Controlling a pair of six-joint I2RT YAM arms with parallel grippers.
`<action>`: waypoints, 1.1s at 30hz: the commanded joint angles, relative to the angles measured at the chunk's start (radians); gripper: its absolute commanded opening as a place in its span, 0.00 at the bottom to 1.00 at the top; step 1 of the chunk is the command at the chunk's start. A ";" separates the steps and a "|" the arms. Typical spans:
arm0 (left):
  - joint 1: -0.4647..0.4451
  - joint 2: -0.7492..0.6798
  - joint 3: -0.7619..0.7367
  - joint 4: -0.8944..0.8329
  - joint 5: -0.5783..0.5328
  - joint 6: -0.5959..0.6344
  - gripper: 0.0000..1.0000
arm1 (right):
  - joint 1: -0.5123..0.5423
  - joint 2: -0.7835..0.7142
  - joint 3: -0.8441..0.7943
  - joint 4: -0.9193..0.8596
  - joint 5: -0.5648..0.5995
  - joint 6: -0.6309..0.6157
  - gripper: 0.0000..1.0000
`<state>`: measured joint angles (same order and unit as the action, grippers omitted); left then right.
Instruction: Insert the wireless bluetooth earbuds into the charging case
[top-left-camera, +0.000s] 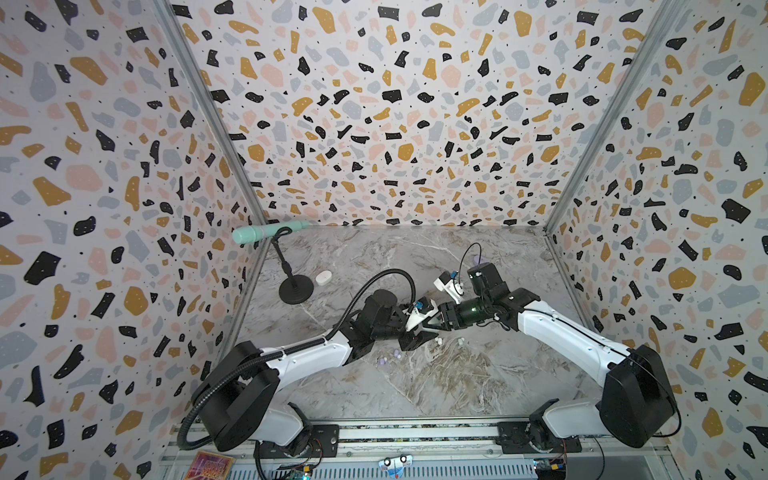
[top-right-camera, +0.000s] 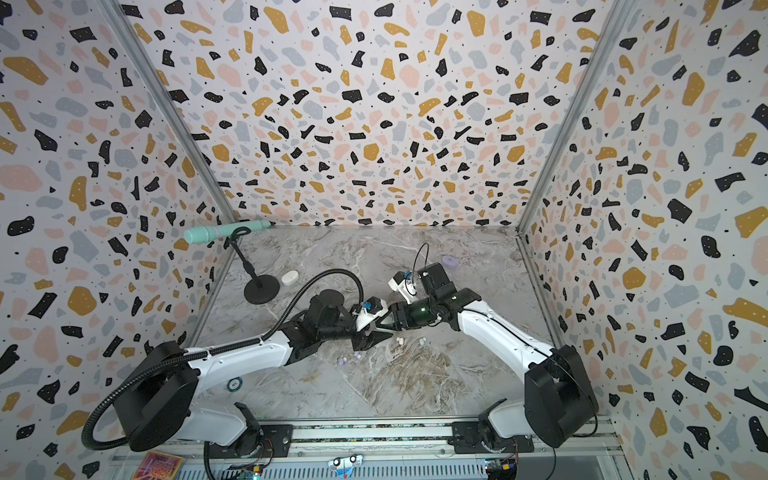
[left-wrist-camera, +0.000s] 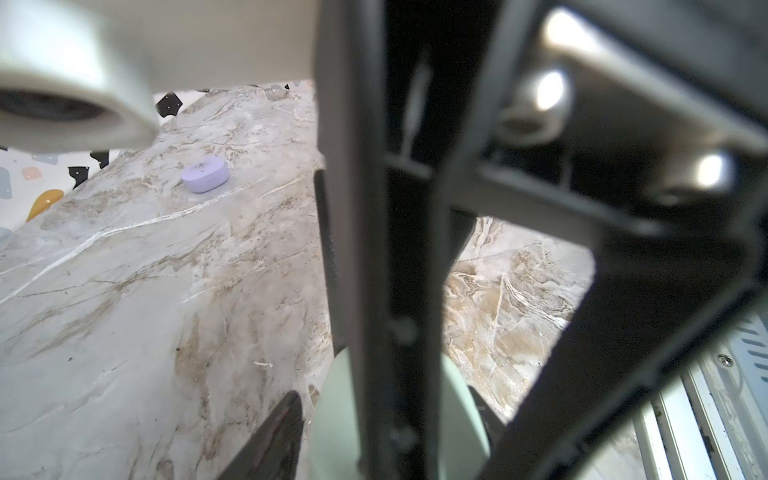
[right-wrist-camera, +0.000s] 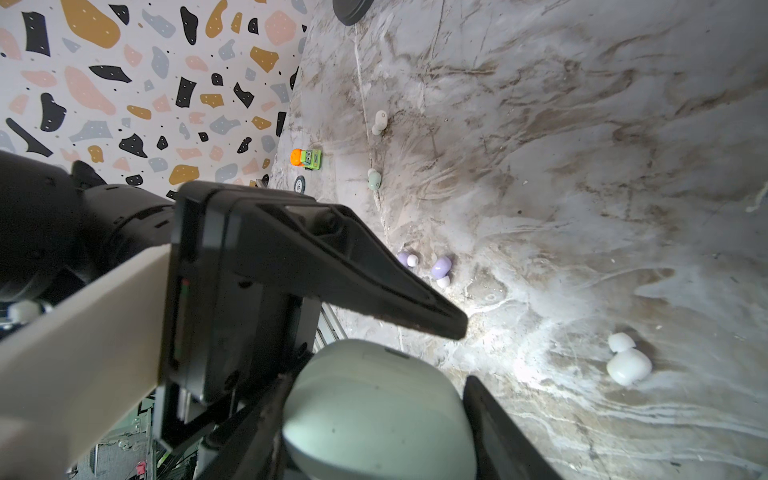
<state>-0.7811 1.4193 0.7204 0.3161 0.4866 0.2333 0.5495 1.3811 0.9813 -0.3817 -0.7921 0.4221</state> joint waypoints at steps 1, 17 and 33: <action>-0.007 -0.021 0.022 0.028 0.021 0.026 0.55 | 0.004 -0.010 0.036 0.006 -0.004 0.007 0.53; -0.020 -0.021 0.024 0.011 0.026 0.056 0.53 | 0.004 -0.012 0.038 0.019 -0.017 0.032 0.53; -0.025 -0.008 0.031 -0.012 0.039 0.075 0.47 | -0.008 -0.017 0.033 0.043 -0.036 0.065 0.52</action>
<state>-0.7933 1.4189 0.7204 0.3069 0.4858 0.2840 0.5472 1.3811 0.9829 -0.3840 -0.8059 0.4706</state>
